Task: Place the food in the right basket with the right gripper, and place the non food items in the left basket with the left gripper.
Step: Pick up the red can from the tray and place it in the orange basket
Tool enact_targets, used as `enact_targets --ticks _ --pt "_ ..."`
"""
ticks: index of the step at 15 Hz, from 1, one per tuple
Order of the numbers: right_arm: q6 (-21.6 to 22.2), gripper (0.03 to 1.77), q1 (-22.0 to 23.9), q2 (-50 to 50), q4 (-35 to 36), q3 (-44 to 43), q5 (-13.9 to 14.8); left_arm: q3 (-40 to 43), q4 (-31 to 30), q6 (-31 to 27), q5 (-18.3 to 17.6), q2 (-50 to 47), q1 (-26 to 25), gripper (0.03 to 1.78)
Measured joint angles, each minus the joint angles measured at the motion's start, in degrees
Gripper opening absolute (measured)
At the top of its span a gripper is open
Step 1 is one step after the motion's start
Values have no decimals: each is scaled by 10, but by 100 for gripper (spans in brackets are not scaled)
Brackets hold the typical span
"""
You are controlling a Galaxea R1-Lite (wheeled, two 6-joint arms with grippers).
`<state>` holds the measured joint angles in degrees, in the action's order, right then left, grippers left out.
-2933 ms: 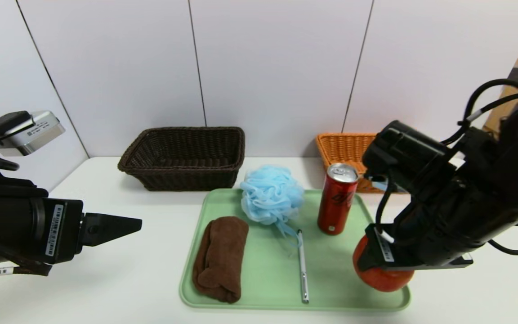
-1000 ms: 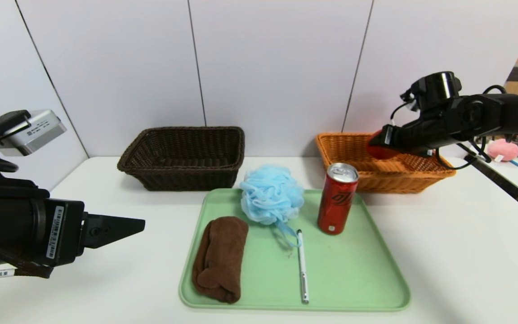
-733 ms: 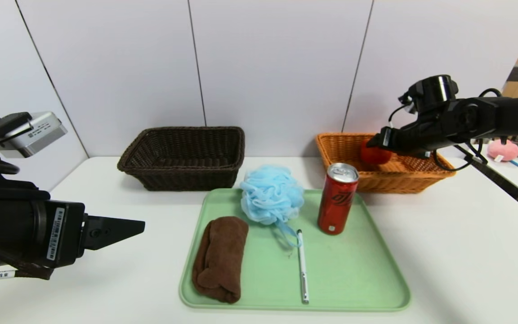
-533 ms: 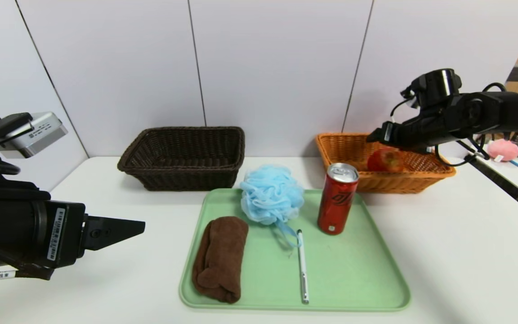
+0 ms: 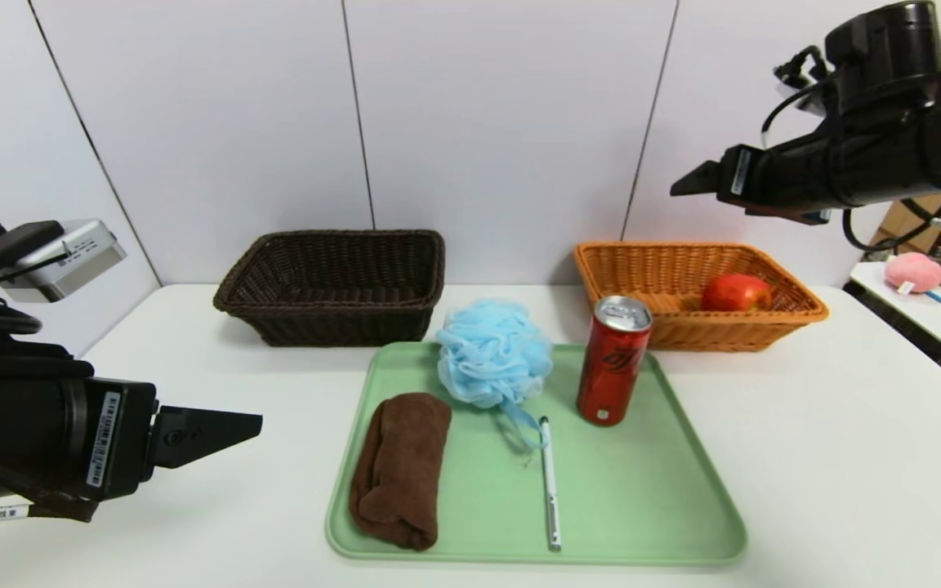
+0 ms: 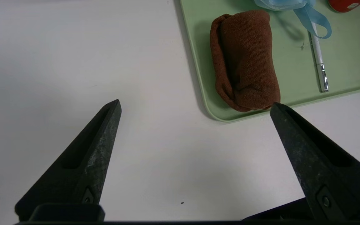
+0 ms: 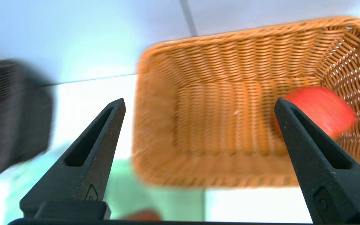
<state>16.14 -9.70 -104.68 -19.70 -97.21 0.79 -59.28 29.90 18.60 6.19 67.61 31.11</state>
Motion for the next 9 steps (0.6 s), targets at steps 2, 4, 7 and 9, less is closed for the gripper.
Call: enact_targets --ticks 2,4,7,9 --pt "-9 166 -25 67 -1 70 0 3 0 0 0 -1 0 169" --pt "-37 167 -45 139 -1 160 -1 10 -11 0 0 -1 0 169" --pt "-70 168 -80 243 -1 293 -1 22 -19 0 -1 -3 0 169" --pt "-73 169 -110 309 -1 376 0 29 -19 -1 0 -7 0 169"
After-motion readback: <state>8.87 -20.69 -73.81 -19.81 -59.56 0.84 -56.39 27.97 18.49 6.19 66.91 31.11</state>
